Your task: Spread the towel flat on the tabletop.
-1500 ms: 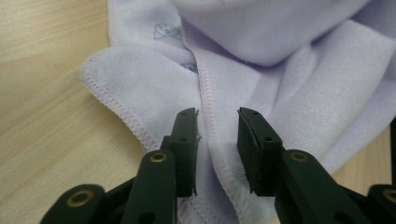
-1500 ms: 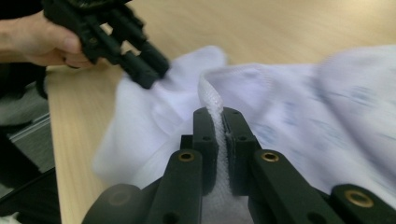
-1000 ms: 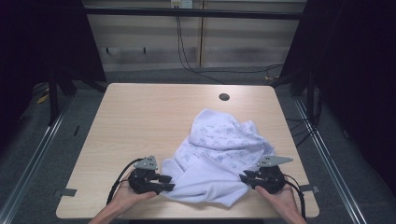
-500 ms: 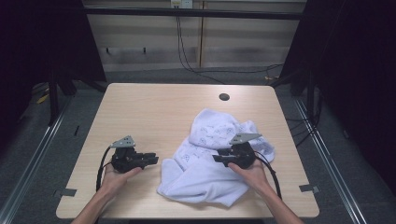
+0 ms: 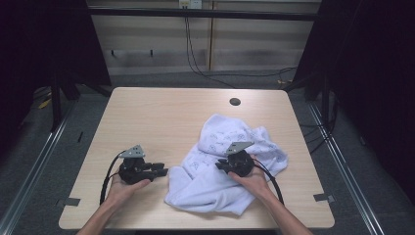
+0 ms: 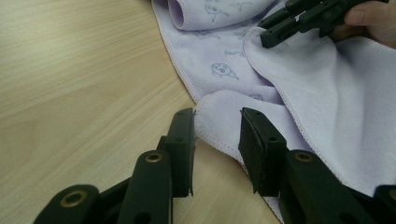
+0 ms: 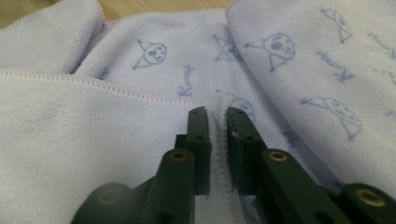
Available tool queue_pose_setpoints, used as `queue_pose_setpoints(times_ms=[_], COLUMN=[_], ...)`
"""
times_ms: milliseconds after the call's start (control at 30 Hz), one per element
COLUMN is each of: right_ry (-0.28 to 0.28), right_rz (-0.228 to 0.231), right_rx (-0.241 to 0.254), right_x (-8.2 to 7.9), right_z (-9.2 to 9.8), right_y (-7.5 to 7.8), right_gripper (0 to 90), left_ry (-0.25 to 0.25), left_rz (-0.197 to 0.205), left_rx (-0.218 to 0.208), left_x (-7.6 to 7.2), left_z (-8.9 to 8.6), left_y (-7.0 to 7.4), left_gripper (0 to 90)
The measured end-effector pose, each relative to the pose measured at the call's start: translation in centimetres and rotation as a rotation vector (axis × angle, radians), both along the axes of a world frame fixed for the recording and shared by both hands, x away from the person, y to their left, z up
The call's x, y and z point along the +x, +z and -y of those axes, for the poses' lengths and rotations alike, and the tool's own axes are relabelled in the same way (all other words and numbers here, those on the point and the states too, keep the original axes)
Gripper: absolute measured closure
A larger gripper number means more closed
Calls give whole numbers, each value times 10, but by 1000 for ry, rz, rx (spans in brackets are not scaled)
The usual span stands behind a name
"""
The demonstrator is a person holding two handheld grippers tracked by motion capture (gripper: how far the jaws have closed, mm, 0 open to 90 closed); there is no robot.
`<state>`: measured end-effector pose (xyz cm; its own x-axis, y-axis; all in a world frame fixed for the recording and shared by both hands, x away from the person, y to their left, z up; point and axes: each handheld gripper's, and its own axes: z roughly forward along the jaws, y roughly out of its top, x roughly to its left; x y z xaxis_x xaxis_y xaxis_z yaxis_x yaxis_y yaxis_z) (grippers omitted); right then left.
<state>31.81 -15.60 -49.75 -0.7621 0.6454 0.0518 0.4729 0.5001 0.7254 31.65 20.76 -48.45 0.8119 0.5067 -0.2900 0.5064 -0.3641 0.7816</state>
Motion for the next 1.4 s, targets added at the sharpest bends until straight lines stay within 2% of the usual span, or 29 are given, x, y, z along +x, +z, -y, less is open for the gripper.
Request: queue_pose_setpoints(times_ms=[67, 133, 167, 200, 233, 300, 333, 367, 400, 433, 467, 500, 533, 567, 633, 700, 733, 833, 900, 933, 1000, 1067, 1133, 1200, 1233, 1333, 1400], right_ry=[-14, -24, -32, -46, -46, -49, -73, -73, -103, -103, -152, -172, -172, -218, -250, -293, -312, -359, -369, -373, -371, -371, -368, -360, -355, -351, -347], right_rz=[12, 17, 22, 35, 35, 62, 75, 75, 94, 94, 111, 119, 119, 120, 122, 126, 130, 126, 119, 98, 82, 74, 68, 57, 54, 49, 47], right_rx=[18, 72, 94, 146, 146, 149, 176, 176, 178, 178, 171, 177, 177, 190, 200, 197, 194, 193, 194, 195, 177, 179, 186, 190, 190, 187, 190], right_x=[-2, -4, -6, -11, -11, -17, -22, -22, -27, -27, -32, -34, -34, -38, -41, -44, -45, -48, -49, -50, -49, -48, -46, -45, -45, -45, -44], right_z=[3, 9, 12, 21, 21, 31, 44, 44, 59, 59, 75, 83, 83, 99, 115, 130, 137, 156, 160, 164, 164, 164, 164, 164, 164, 163, 162], right_y=[3, 11, 18, 31, 31, 43, 53, 53, 60, 60, 63, 63, 63, 62, 60, 58, 57, 52, 49, 42, 36, 35, 33, 32, 31, 30, 29], right_gripper=[863, 864, 862, 854, 854, 865, 871, 871, 874, 874, 875, 875, 875, 875, 876, 876, 876, 876, 876, 876, 876, 876, 875, 874, 873, 872, 871], left_ry=[6, 14, 20, 17, 17, 13, 14, 18, 20, 20, 21, 20, 20, 18, 24, 22, 23, 35, 38, 28, 16, 13, -4, -10, -27, -57, -69], left_rz=[6, 9, 11, 25, 25, 28, 33, 38, 32, 32, 32, 35, 35, 31, 36, 22, 17, 14, 6, 5, 6, 9, 5, 1, -17, -35, -27], left_rx=[-11, -22, -24, -6, -6, -17, -20, -26, -31, -31, -20, -20, -20, -20, -24, -21, 0, 9, 2, 26, 39, 15, 16, -5, -11, -3, 9], left_x=[-1, -2, -3, -4, -4, -5, -5, -4, -2, -2, 0, 2, 2, 4, 8, 10, 15, 24, 26, 31, 34, 39, 44, 49, 54, 56, 55], left_z=[-3, -7, -8, -9, -9, -10, -10, -10, -9, -9, -5, -4, -4, 1, 4, 6, 11, 19, 22, 30, 34, 39, 45, 50, 56, 62, 67], left_y=[1, 3, 4, 6, 6, 8, 9, 10, 11, 11, 11, 12, 12, 13, 12, 11, 9, 6, 4, 2, 1, -1, -2, -5, -8, -11, -14], left_gripper=[657, 661, 663, 659, 659, 657, 655, 655, 655, 653, 650, 646, 645, 643, 636, 610, 592, 577, 572, 560, 551, 549, 535, 526, 522, 515, 533])
